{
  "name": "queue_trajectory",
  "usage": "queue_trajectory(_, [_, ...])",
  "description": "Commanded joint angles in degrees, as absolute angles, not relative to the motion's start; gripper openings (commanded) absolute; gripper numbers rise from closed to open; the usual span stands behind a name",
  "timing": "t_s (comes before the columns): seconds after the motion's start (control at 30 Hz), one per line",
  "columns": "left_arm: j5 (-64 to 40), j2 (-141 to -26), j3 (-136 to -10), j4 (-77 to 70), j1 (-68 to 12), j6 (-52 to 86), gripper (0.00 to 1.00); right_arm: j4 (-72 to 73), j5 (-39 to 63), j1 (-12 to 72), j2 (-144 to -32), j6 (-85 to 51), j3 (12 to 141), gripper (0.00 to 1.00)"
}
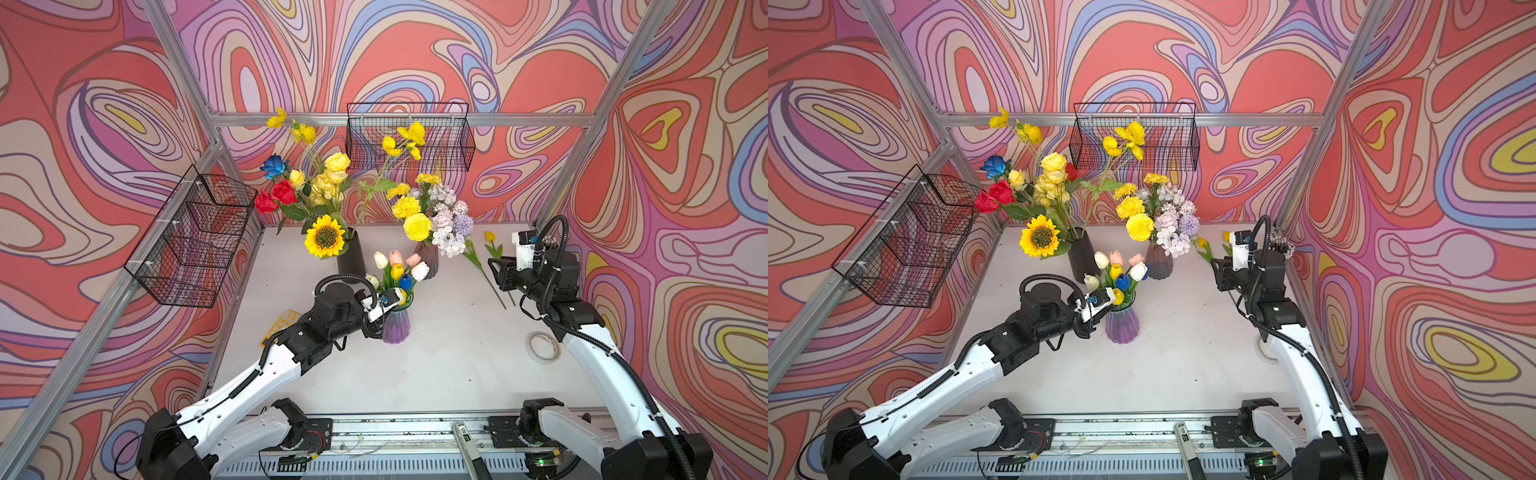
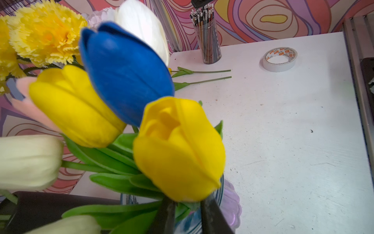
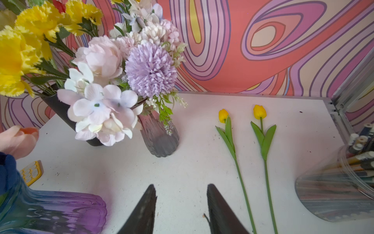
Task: Pick out yellow flowers from the vase
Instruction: Pick up the flower from the vase.
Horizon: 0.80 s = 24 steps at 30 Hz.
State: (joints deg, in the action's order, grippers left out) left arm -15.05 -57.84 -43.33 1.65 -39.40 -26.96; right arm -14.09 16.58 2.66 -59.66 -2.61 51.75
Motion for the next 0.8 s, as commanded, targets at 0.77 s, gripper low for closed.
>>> queue_trajectory(0.77, [-13.16,-53.11,-43.86,2.24,-39.64,-25.60,0.25,-12.22,24.54,2.42,-59.85,-2.00,52.19,0.41])
